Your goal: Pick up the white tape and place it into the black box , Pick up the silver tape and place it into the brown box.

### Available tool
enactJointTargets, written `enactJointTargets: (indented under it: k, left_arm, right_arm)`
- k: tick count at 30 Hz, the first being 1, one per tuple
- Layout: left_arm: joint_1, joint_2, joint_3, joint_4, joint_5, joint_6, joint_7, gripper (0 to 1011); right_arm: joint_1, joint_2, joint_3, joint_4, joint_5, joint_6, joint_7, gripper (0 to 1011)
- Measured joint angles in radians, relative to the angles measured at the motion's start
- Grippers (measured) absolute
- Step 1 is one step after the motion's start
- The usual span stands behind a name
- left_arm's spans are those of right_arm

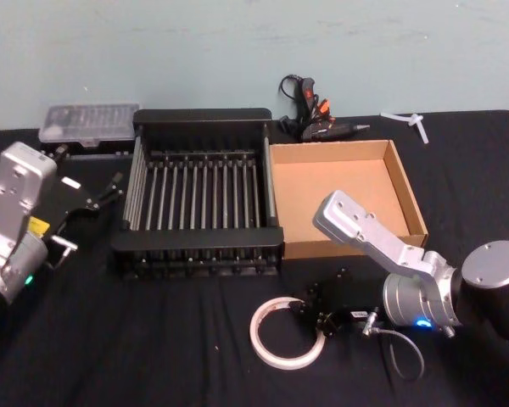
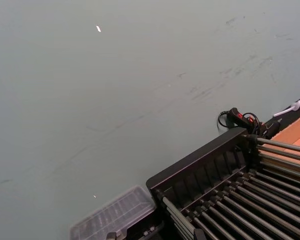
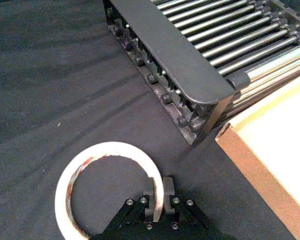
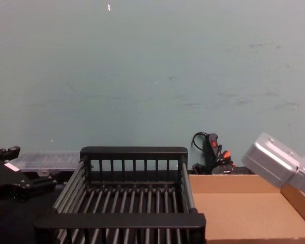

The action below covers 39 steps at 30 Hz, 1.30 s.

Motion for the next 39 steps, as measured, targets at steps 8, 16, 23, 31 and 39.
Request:
enactJointTargets:
  k: [8, 16, 23, 31, 39]
  left_arm:
    - [0.0, 0.0, 0.0, 0.0, 0.0, 0.0, 0.0, 1001]
    - [0.0, 0.0, 0.0, 0.0, 0.0, 0.0, 0.0, 1001]
    - [0.0, 0.0, 0.0, 0.0, 0.0, 0.0, 0.0, 1001]
    - [0.0, 0.0, 0.0, 0.0, 0.0, 0.0, 0.0, 1001]
    - [0.0, 0.0, 0.0, 0.0, 0.0, 0.0, 0.0, 1001]
  right_arm:
    - [0.0, 0.0, 0.0, 0.0, 0.0, 0.0, 0.0, 101]
    - [-0.004, 0.001, 0.006, -0.006, 0.008, -0.01, 0.002, 101]
    - [-0.016, 0.012, 0.022, -0.028, 0.031, -0.052, 0.012, 101]
    - [-0.033, 0.042, 0.035, -0.074, 0.063, -0.097, 0.026, 101]
    - [-0.046, 0.075, 0.053, -0.121, 0.095, -0.143, 0.033, 100]
